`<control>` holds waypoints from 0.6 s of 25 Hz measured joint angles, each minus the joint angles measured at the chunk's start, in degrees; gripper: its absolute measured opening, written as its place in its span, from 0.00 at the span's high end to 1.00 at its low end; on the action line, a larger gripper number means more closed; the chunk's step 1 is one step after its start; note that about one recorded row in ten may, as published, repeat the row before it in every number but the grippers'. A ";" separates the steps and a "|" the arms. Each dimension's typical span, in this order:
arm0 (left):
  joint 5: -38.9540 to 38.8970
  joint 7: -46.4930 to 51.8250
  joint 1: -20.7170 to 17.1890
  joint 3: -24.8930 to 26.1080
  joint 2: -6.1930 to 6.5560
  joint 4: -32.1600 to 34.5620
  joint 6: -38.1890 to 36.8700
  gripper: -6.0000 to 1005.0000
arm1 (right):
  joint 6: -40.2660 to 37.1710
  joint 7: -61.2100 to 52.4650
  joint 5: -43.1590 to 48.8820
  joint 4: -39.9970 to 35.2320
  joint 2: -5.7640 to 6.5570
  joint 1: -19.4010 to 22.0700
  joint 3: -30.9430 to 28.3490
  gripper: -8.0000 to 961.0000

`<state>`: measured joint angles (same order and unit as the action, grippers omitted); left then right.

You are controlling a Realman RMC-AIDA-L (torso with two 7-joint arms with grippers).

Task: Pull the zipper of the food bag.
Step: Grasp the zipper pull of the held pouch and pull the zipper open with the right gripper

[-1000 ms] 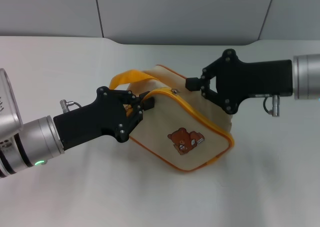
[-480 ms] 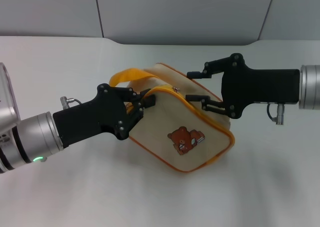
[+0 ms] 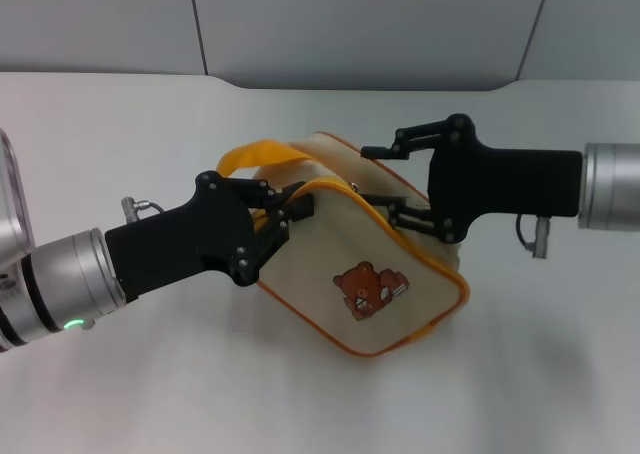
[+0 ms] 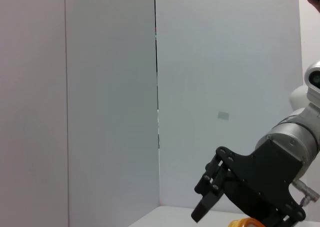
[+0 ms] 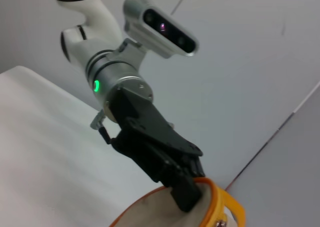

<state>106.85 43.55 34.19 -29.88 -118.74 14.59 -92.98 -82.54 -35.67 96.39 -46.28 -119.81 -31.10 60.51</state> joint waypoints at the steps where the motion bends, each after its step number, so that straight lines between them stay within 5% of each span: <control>1: 0.03 0.00 0.00 0.00 0.00 -0.04 0.00 0.94 | 0.54 0.30 -0.25 0.02 0.00 0.04 0.86 0.58; 15: -0.17 0.84 0.16 0.09 -0.07 0.16 0.25 0.94 | 1.80 3.48 -6.73 -0.15 0.02 2.46 5.69 0.59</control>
<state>106.67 44.39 34.36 -29.79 -118.81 14.75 -92.73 -80.74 -32.19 89.66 -46.44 -119.79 -28.64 66.20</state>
